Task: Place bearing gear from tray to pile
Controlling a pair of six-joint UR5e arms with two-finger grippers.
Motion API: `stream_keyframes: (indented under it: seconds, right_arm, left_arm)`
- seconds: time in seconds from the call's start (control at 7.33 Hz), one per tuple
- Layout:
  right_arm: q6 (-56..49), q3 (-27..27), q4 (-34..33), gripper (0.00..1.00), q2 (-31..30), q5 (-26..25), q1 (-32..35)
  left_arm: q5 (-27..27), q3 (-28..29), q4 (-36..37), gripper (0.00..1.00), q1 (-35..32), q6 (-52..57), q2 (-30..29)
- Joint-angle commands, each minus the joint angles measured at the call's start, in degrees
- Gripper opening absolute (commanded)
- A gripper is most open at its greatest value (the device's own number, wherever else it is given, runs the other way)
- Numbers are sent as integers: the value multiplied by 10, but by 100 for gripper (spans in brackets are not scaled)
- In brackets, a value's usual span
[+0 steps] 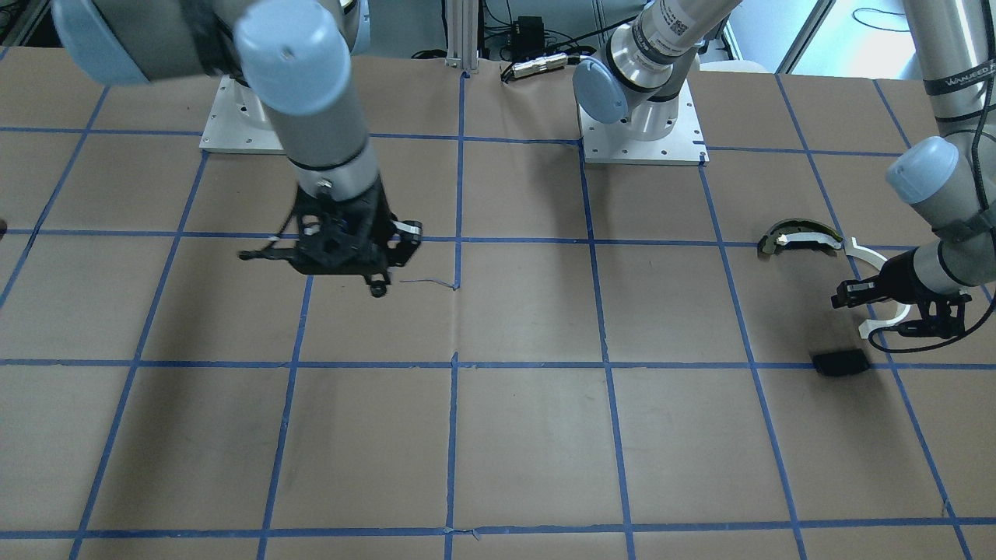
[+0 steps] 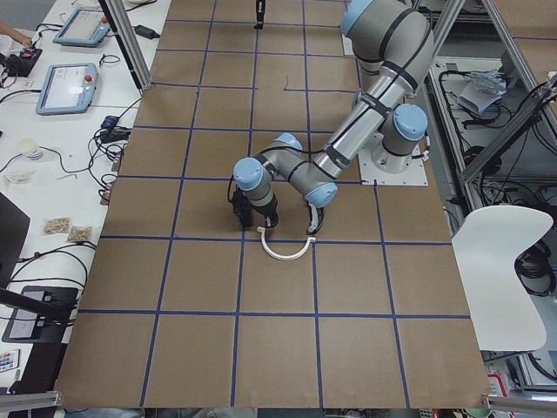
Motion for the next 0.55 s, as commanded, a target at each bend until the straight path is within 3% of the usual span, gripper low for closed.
stream_keyframes:
  seconds: [0.0,0.14,0.27,0.41]
  right_arm:
    - [17,8,-64,31,80,20,57]
    - [17,17,-68,37,93,19,61]
    - [17,19,-69,47,95,11,65]
    - [9,13,-68,79,93,-10,64]
  left_arm:
    - [-11,0,0,39,0,-3,-7]
    - [-10,0,0,80,0,-4,-8]
    - [-8,0,-1,100,0,-5,-8]
    - [-6,0,-3,100,-1,-8,-5]
